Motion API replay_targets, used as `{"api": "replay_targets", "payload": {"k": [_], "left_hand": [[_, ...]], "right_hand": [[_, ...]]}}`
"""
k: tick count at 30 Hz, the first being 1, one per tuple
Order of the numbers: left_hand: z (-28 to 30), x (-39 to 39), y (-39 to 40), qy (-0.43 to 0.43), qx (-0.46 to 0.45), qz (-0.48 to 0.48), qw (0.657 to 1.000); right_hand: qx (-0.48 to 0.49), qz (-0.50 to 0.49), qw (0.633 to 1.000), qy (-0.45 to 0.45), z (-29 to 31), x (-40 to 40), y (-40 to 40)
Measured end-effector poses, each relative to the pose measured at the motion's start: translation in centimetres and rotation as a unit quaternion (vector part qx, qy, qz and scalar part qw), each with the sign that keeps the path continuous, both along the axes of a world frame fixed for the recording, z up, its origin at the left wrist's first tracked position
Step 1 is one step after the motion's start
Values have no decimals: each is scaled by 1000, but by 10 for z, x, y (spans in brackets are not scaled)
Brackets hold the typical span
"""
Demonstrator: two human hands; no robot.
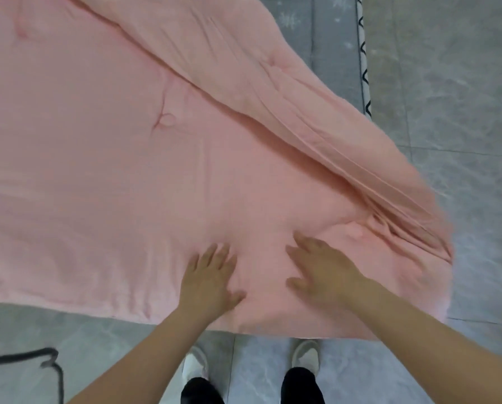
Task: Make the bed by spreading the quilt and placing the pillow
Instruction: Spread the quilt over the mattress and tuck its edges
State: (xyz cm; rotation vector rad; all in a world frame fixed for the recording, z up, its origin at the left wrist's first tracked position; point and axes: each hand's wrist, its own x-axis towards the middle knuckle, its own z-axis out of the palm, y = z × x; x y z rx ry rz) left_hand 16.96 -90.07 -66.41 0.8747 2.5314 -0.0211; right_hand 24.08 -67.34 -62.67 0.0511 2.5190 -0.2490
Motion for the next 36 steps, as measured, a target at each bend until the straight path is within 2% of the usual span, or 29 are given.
{"api": "replay_targets", "payload": {"k": [1, 2, 3, 8, 11, 14, 15, 18, 21, 24, 27, 30, 32, 36], "left_hand": [[-5, 4, -11, -3, -6, -25, 1000], [-5, 6, -17, -10, -10, -43, 999], [-5, 6, -20, -10, -4, -56, 998], [9, -1, -40, -44, 63, -115, 990], [18, 0, -58, -162, -1, -146, 976], [34, 6, -70, -241, -39, -110, 963], [38, 9, -72, -242, -29, -98, 965], [62, 15, -58, -165, 70, -67, 982], [98, 2, 1, -63, 171, -96, 979], [157, -11, 101, -12, 258, -80, 963], [216, -2, 200, -12, 349, -14, 937], [270, 29, 289, -53, 411, 20, 910], [313, 49, 353, -70, 444, 15, 893], [419, 69, 455, -46, 516, -27, 855]], "right_hand": [[-21, -46, 995, -88, -8, 1, -19], [-8, -61, 989, -131, -15, 1, -33], [8, -65, 988, -138, -18, 0, -43], [5, -69, 989, -129, 4, -17, -40], [-28, -64, 987, -144, 28, -24, -30], [-42, -91, 987, -125, 52, -24, -25], [-38, -86, 989, -114, 59, -22, -24], [-37, -77, 991, -99, 81, -10, -13], [-43, -94, 994, -38, 114, 9, 21], [-37, -195, 979, 40, 154, 38, 81], [-23, -275, 957, 84, 195, 79, 149], [-11, -327, 937, 125, 253, 134, 222], [24, -341, 928, 148, 298, 175, 271], [67, -390, 895, 207, 382, 231, 339]]}}
